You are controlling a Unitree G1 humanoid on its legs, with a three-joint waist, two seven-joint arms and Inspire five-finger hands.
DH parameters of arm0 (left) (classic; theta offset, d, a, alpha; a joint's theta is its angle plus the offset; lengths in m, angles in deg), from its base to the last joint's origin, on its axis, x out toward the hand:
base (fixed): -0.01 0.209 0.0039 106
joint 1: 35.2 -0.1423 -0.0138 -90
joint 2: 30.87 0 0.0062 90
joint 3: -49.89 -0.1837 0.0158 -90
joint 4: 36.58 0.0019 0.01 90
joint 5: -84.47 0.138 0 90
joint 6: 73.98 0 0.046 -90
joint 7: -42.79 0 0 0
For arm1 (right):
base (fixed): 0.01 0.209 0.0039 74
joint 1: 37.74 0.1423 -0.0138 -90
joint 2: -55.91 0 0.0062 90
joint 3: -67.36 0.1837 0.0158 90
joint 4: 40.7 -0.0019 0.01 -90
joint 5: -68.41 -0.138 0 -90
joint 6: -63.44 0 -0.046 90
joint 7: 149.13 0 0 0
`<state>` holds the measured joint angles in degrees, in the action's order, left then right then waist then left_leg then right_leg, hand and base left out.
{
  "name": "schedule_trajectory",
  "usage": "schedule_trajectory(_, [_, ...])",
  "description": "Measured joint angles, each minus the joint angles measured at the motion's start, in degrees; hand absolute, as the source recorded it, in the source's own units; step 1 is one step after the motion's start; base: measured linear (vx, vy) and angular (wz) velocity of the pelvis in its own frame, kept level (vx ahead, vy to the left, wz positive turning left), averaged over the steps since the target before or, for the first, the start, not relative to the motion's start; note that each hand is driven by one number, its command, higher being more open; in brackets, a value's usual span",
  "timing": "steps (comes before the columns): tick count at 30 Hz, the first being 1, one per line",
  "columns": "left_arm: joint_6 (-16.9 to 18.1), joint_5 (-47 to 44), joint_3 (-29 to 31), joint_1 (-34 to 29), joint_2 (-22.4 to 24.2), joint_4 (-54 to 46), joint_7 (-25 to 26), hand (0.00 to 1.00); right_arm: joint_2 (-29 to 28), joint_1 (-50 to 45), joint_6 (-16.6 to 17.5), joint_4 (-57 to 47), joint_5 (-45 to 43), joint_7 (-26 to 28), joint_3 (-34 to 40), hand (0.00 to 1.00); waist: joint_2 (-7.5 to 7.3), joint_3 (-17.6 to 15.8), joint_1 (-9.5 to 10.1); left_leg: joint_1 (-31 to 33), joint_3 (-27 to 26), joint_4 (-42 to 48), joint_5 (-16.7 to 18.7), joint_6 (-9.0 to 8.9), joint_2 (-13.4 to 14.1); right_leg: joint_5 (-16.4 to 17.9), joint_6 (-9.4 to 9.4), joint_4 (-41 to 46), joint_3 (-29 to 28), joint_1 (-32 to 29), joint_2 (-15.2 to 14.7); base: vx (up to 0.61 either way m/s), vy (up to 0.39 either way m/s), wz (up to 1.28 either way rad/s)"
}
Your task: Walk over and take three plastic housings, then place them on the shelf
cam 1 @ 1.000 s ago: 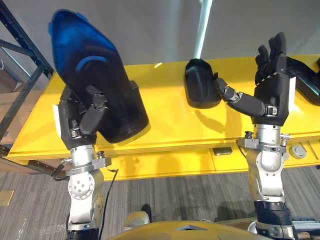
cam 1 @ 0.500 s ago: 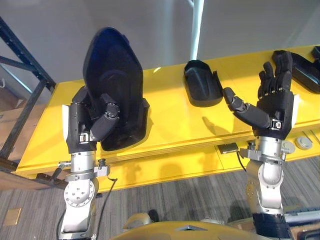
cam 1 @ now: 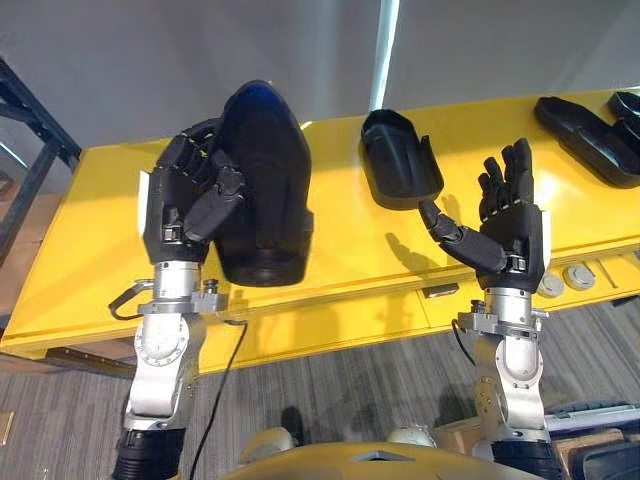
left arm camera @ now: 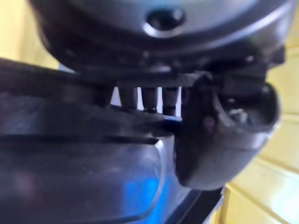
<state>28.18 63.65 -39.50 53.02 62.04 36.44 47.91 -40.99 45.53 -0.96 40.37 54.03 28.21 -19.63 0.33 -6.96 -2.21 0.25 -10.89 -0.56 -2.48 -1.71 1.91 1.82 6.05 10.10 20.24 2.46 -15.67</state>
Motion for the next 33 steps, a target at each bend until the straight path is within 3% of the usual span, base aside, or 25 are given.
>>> schedule_trajectory(5, [-1.2, -6.5, -0.7, 7.7, 1.1, 11.4, 5.7, 0.00, 0.5, 2.2, -0.9, 0.0, 0.0, 1.4, -0.9, 1.00, -0.05, -0.2, -1.14, -0.6, -1.6, -3.3, -2.0, -0.09, -0.8, 1.0, 0.70, -0.2, -2.6, -1.6, -0.3, -0.10, 0.017, -0.13])
schedule_trajectory(12, [-3.8, -6.6, 0.2, 16.9, 1.1, 26.7, 12.4, 0.00, 1.4, 2.9, -1.6, 0.0, 0.5, 1.6, -2.7, 1.00, 0.64, -1.3, -3.03, 0.2, -3.7, -4.5, -3.8, -0.56, -0.3, 1.4, 1.95, -0.2, -5.3, -4.3, 0.7, -0.11, 0.001, -0.17])
schedule_trajectory(21, [-7.7, -5.6, -0.4, 34.4, -5.7, 41.9, 14.6, 0.00, 6.1, 6.8, -2.0, 0.0, 0.4, 3.6, -2.5, 1.00, 1.68, -4.0, -4.46, 3.0, -5.1, -4.3, -5.4, -0.52, 0.8, 0.6, 1.79, 2.1, -7.8, -9.3, 1.7, -0.04, -0.003, -0.09])
schedule_trajectory(27, [-12.8, -0.8, -2.8, 43.0, -10.4, 48.8, 16.6, 0.00, 7.0, 10.5, -3.9, 0.0, 0.4, 5.0, -2.8, 1.00, 2.00, -8.0, -5.26, 4.9, -5.1, -4.3, -6.4, -0.40, 0.9, 1.2, 1.02, 5.1, -8.4, -12.8, 1.5, 0.00, 0.000, -0.01])
schedule_trajectory(33, [-21.1, 3.5, -3.1, 50.2, -15.3, 52.5, 16.5, 0.00, 9.3, 11.9, -5.5, -0.8, 0.4, 4.8, -4.5, 1.00, 2.26, -11.3, -5.60, 6.4, -5.1, -4.2, -7.2, -0.41, 0.7, 1.5, 0.76, 7.0, -9.3, -15.5, 1.3, 0.00, -0.006, -0.02])
